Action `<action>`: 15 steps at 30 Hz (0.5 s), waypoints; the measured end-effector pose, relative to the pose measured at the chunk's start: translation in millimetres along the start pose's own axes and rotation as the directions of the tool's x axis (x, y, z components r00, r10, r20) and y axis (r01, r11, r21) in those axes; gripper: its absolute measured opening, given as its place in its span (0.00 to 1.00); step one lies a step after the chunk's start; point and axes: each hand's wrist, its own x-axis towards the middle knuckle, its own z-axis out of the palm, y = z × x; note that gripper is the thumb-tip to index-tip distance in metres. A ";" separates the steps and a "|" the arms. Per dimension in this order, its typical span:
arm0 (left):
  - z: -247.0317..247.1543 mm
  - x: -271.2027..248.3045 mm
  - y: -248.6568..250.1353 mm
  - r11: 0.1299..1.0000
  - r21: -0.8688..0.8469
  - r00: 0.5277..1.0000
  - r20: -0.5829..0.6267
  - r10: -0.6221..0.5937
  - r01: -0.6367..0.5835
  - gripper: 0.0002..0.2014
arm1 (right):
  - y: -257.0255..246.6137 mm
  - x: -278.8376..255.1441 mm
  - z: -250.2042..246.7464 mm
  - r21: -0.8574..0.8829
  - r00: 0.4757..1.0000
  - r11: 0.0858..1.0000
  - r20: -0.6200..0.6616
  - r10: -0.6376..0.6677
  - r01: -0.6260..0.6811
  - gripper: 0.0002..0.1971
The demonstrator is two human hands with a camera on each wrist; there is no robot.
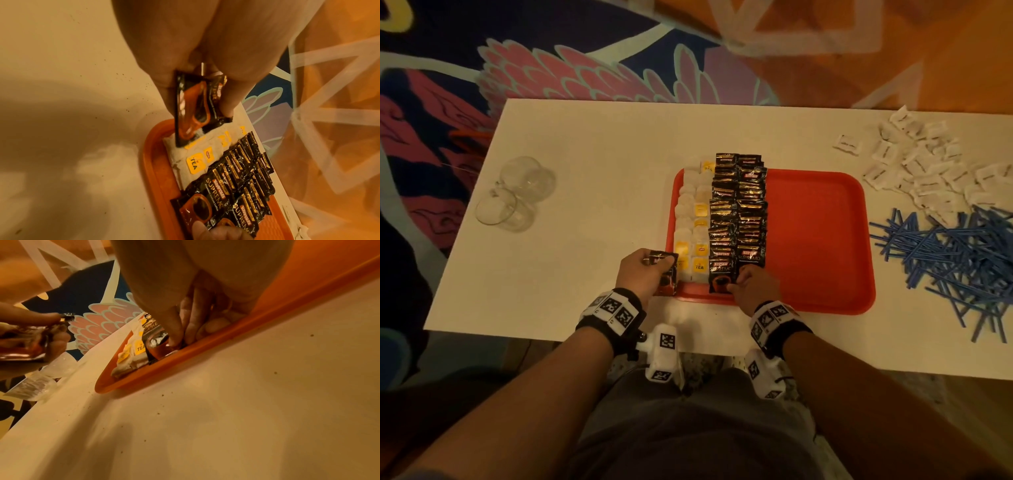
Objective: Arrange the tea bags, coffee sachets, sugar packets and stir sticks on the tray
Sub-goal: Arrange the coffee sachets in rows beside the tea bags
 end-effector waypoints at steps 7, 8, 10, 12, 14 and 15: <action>4.9 2.4 -1.0 0.998 -0.043 0.999 0.020 -0.034 0.035 0.03 | 0.0 -0.4 -0.3 -0.067 1.000 0.998 -0.008 -0.021 0.020 0.10; 5.4 2.7 -0.6 0.999 -0.040 0.999 0.029 -0.025 0.026 0.03 | 0.0 -0.8 -1.0 -0.082 1.000 0.996 -0.007 -0.030 0.029 0.10; 7.3 3.8 1.4 0.999 -0.033 0.999 0.042 -0.006 0.008 0.03 | 0.5 -1.1 -4.4 -0.084 0.999 0.996 -0.017 -0.044 0.042 0.10; 9.6 4.3 4.4 1.000 -0.018 0.999 0.051 0.010 -0.009 0.04 | -1.0 -3.7 -11.6 -0.075 0.998 0.996 -0.036 -0.060 0.057 0.10; 13.8 5.0 7.0 0.999 -0.003 0.997 0.064 0.034 -0.034 0.04 | -7.2 -8.2 -19.8 -0.033 0.993 0.994 -0.051 -0.107 0.106 0.10; 16.7 4.7 8.8 0.999 -0.002 0.996 0.073 0.048 -0.048 0.05 | -12.5 -11.6 -23.9 0.009 0.988 0.989 -0.049 -0.146 0.147 0.10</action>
